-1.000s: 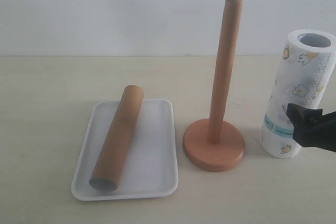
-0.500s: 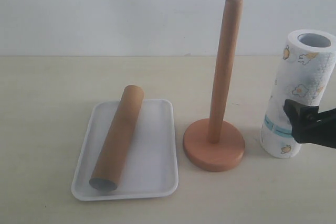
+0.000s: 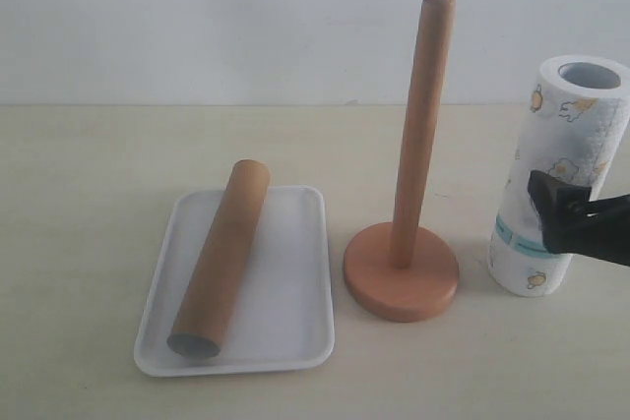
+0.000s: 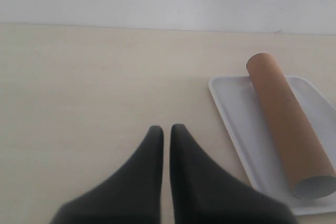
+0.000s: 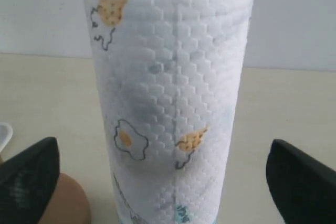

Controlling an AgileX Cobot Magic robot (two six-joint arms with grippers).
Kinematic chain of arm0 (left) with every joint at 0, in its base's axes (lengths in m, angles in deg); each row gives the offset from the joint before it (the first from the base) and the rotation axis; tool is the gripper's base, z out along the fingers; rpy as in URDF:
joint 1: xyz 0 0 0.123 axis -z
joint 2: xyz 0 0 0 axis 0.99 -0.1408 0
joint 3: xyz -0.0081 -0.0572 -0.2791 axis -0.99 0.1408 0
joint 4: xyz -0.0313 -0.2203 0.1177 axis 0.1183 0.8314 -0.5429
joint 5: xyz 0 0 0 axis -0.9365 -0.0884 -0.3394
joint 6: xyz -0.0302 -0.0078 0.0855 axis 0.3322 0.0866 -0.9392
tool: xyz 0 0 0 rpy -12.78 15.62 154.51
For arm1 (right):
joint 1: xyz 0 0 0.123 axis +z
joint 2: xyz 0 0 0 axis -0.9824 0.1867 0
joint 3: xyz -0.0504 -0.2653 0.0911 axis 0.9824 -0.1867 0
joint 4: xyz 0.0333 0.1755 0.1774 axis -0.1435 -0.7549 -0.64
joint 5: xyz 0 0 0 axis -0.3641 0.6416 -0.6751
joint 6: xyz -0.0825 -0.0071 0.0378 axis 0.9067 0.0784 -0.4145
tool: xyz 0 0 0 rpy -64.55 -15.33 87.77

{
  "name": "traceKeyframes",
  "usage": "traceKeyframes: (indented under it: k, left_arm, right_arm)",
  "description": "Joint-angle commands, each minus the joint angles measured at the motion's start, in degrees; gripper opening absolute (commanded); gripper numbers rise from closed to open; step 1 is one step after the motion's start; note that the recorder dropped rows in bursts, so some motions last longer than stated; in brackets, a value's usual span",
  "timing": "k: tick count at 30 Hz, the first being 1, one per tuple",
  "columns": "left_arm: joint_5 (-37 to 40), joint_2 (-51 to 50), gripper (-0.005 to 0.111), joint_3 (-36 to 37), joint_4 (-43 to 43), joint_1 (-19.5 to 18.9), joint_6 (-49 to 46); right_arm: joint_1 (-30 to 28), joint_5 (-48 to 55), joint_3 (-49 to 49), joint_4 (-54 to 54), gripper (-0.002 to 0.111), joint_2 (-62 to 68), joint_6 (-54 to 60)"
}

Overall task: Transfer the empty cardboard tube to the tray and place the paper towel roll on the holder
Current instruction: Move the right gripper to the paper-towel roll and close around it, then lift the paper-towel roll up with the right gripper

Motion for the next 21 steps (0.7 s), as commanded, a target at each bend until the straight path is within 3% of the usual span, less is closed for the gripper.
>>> traceKeyframes:
  k: [1, 21]
  left_arm:
    - [-0.17, 0.22, 0.004, 0.23, -0.2, -0.14, -0.18]
    - [-0.17, 0.22, 0.004, 0.23, -0.2, -0.14, -0.18]
  right_arm:
    - [0.02, -5.7, -0.06, 0.08, 0.105, 3.11, -0.68]
    - [0.02, -7.37, 7.21, 0.0, 0.105, 17.06, -1.13]
